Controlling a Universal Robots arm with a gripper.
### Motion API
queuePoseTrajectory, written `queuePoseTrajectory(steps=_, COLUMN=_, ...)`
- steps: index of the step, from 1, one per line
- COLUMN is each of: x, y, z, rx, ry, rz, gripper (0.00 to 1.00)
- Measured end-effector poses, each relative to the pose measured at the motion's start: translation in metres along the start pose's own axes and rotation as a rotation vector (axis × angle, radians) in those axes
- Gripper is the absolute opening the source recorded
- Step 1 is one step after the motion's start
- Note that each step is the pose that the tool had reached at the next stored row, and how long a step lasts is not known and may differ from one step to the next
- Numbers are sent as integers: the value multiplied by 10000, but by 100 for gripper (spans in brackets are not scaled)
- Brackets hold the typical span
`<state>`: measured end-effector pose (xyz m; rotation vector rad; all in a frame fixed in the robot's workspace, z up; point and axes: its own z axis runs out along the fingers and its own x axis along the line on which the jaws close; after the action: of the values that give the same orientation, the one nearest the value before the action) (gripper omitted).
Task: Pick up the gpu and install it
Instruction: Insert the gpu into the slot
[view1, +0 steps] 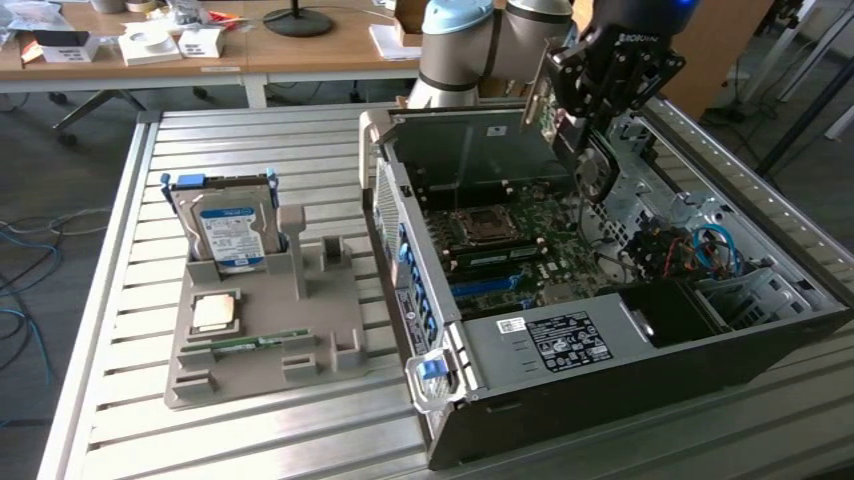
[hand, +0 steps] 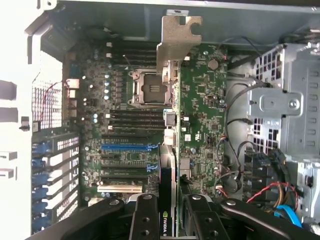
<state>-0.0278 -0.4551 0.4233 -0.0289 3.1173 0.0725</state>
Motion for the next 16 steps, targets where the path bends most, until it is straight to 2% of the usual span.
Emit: queuePoseTrajectory(steps=16, x=1, y=-1, z=18, rx=-69, ry=135, rz=-2917, gripper=26)
